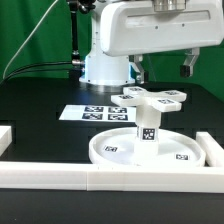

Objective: Assemble round table

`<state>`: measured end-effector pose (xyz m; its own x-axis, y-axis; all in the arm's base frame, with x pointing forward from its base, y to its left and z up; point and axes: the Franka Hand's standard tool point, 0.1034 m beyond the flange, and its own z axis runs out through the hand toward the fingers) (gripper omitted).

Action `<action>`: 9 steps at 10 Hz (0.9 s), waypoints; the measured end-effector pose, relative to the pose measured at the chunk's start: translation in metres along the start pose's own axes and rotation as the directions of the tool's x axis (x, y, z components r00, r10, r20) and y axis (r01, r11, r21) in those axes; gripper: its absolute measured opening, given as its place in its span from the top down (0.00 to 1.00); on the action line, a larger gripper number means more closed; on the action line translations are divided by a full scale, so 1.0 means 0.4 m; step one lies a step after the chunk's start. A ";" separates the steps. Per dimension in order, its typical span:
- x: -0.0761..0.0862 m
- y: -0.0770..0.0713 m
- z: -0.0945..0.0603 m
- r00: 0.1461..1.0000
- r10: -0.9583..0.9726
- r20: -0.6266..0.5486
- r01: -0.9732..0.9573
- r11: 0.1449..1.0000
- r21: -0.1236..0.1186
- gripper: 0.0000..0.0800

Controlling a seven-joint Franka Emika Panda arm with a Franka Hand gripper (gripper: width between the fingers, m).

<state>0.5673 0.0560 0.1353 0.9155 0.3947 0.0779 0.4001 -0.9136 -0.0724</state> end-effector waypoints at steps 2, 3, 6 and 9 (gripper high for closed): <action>-0.006 0.014 0.004 0.980 -0.197 0.004 0.197 0.980 -0.002 0.19; -0.007 0.013 0.005 0.970 -0.243 0.005 0.243 0.970 -0.001 0.19; -0.018 0.024 0.009 0.927 -0.376 0.015 0.376 0.927 -0.004 0.19; -0.023 0.042 0.013 0.821 -0.571 0.026 0.571 0.821 -0.010 0.19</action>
Offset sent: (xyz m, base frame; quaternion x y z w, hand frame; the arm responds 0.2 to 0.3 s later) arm -0.0121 0.0040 -0.0034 0.0275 0.0188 -0.0927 0.9951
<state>0.5657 0.0376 0.1282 0.5239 0.8481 0.0790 0.8510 -0.5252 -0.0047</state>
